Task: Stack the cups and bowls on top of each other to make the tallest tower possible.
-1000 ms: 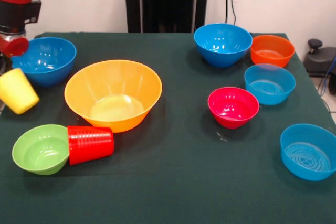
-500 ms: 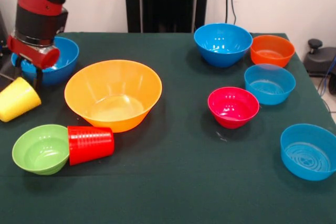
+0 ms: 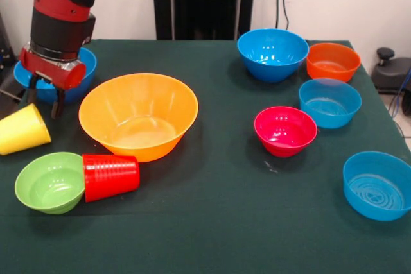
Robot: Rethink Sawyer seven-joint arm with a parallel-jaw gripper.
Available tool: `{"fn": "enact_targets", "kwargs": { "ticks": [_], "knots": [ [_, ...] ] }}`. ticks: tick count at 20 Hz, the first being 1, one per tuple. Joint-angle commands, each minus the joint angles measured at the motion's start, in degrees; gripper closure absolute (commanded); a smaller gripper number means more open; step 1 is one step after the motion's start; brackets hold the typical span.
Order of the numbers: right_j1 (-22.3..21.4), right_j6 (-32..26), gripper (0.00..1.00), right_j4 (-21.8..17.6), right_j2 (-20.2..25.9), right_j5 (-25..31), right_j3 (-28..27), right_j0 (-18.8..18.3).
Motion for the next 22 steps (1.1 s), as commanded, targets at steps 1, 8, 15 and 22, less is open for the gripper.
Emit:
{"fn": "enact_targets", "kwargs": {
  "ticks": [1, 8, 15, 22],
  "knots": [
    [-0.44, -9.53, 0.00, -6.30, 7.16, 5.73, -1.62, 0.67],
    [-7.97, -11.16, 0.00, -4.67, 11.75, 10.20, 5.18, -2.87],
    [-10.55, -10.24, 0.00, -3.05, 15.40, 12.50, 7.84, -5.93],
    [-10.42, -8.98, 0.00, -4.36, 15.98, 12.83, 7.34, -5.97]
  ]
}}
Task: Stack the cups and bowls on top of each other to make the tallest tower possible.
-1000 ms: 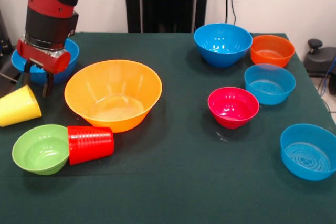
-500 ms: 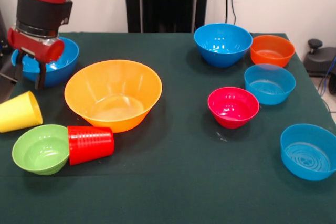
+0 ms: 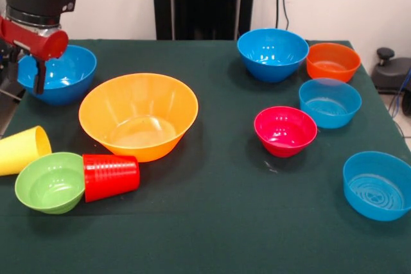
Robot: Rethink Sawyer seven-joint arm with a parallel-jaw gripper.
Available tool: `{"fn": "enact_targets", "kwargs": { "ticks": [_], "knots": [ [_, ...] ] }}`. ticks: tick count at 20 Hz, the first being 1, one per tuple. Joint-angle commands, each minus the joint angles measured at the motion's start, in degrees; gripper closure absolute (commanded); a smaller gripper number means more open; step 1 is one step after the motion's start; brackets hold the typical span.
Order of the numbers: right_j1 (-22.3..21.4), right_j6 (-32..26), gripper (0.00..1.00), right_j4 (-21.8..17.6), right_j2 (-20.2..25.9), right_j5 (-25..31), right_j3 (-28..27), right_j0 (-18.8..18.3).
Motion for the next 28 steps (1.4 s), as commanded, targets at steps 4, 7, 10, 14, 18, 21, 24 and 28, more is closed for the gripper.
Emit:
{"fn": "enact_targets", "kwargs": {
  "ticks": [4, 7, 10, 14, 18, 21, 24, 28],
  "knots": [
    [0.31, -8.67, 0.00, -3.18, 7.05, 6.68, 2.19, 1.18],
    [0.15, -8.74, 0.00, -3.08, 7.13, 7.04, 2.23, 1.22],
    [0.45, -8.54, 0.00, -3.11, 6.92, 7.13, 1.72, 1.60],
    [0.25, -9.34, 0.00, -2.78, 7.44, 8.17, 1.38, 1.23],
    [0.76, -11.20, 0.00, -1.20, 8.89, 11.96, -0.82, 0.40],
    [1.32, -11.70, 0.00, -0.47, 9.70, 14.26, -2.67, 0.16],
    [1.32, -13.70, 0.00, -0.05, 11.26, 17.56, -4.34, -0.46],
    [2.14, -15.01, 0.00, 0.94, 13.45, 22.22, -8.01, -1.35]
  ]
}}
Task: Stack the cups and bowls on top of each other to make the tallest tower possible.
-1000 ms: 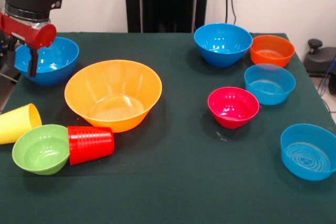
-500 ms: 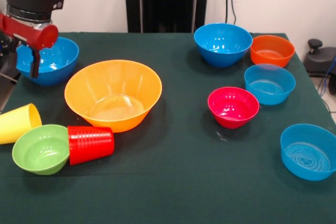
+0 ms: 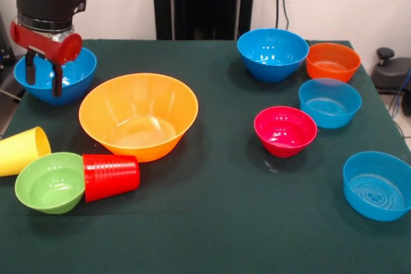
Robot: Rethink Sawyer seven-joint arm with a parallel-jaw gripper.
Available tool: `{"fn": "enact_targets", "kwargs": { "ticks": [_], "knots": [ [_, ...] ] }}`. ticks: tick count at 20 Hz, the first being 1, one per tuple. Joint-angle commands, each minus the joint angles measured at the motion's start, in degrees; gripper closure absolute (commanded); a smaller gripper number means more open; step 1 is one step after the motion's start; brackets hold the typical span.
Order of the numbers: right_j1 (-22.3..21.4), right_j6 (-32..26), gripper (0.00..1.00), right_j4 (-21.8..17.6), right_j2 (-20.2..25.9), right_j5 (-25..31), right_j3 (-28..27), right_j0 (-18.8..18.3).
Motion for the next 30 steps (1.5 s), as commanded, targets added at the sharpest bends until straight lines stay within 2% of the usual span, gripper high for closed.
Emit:
{"fn": "enact_targets", "kwargs": {
  "ticks": [1, 17, 30],
  "knots": [
    [2.49, -15.17, 0.00, 0.86, 8.94, 12.25, -7.29, -0.86],
    [5.38, -19.70, 0.00, -1.97, 14.35, 20.76, -15.77, -2.59],
    [8.00, -17.63, 0.00, -3.85, 13.95, 24.02, -21.58, 0.11]
  ]
}}
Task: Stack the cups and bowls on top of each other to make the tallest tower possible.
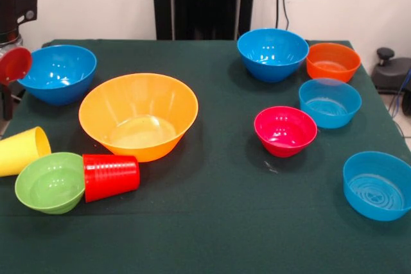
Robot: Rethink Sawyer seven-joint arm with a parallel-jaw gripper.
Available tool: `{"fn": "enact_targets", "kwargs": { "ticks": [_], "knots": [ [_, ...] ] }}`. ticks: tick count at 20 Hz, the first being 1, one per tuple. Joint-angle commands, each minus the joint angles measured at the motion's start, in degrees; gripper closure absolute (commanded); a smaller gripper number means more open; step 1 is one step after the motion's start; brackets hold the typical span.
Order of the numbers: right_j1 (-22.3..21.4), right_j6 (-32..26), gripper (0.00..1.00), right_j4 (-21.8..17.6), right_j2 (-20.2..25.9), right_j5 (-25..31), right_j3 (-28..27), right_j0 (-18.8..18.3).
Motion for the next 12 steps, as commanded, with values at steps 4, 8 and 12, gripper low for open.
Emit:
{"fn": "enact_targets", "kwargs": {
  "ticks": [4, 8, 12],
  "knots": [
    [4.98, -16.56, 0.00, -3.77, 3.56, 7.12, -5.44, 3.96],
    [4.54, -14.75, 0.00, -4.35, 2.30, 6.42, -4.75, 5.16],
    [3.64, -10.74, 0.00, -3.22, 1.26, 6.08, -3.38, 6.72]
  ]
}}
